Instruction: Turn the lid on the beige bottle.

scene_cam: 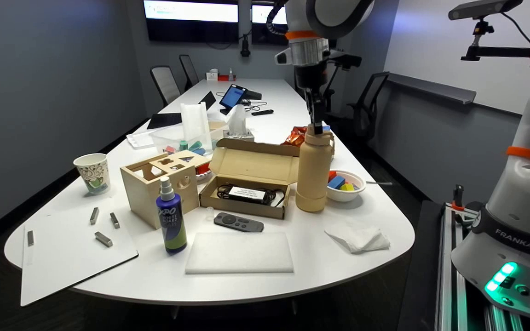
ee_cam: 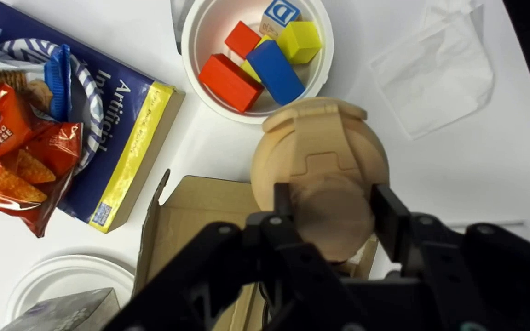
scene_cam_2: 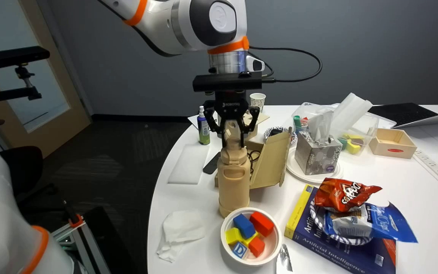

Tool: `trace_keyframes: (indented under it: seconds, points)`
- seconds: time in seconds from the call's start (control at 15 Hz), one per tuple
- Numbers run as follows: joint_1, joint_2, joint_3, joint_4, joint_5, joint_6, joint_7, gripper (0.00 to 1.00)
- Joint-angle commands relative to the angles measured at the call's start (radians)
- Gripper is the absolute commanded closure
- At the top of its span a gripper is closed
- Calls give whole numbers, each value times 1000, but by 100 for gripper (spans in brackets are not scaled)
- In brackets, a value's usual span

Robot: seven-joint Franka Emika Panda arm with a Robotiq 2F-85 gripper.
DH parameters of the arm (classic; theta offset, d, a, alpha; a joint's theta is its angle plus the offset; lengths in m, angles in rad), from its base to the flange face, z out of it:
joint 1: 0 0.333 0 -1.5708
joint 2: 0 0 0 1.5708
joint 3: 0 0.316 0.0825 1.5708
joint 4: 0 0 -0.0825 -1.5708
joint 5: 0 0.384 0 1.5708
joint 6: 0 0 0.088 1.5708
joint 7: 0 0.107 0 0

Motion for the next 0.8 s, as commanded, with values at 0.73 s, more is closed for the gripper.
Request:
trace_keyframes:
  seconds: [0.73]
  points:
    - [-8,46,-20,43,-186,26,-388,79]
